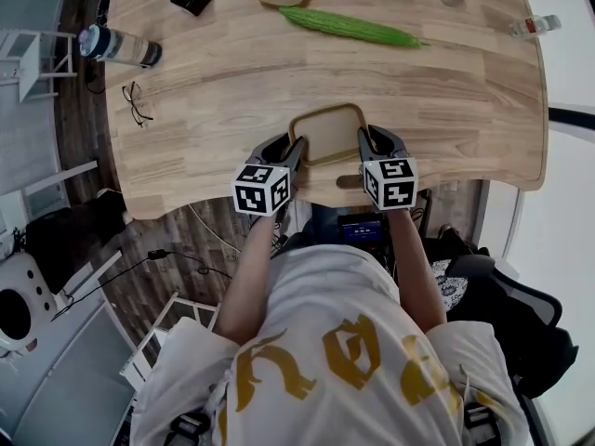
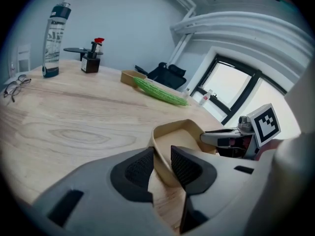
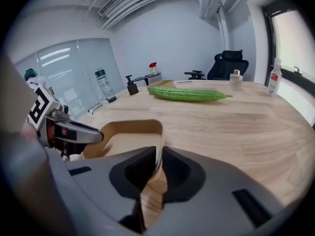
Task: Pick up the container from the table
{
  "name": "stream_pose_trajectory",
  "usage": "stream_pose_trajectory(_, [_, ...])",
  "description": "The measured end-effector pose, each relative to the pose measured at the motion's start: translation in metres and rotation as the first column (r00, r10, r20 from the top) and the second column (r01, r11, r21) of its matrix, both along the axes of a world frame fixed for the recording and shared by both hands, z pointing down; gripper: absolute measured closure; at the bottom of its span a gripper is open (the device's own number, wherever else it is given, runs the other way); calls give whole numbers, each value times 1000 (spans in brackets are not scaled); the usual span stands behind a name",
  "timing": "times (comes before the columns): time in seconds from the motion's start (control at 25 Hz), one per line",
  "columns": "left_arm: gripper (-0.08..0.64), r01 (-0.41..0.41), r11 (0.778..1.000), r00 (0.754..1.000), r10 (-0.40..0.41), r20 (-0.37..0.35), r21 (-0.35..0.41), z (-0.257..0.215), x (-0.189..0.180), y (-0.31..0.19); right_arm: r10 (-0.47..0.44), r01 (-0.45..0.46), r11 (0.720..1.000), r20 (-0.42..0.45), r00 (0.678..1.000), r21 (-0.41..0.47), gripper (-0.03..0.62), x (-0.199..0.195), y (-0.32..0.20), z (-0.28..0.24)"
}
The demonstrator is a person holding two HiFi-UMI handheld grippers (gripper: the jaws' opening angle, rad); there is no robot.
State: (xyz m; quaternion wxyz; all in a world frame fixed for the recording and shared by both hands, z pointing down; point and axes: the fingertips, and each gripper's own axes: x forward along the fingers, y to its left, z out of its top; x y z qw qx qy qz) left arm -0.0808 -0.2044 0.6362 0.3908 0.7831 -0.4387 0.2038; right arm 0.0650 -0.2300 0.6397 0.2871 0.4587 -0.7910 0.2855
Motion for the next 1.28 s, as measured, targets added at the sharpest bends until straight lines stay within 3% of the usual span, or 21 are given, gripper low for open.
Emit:
stream_pose_trajectory(0.36, [468,-20,1000,1000,20,-10,-12,-10,5,-5,35,-35,999,-6,999,-13,554,8,5,-6])
stream_pose_trajectory(1.28, [499,-6,983,999,12,-30,181,-104,3,-7,122,-129,981,52,991,146,554,10,29,-94])
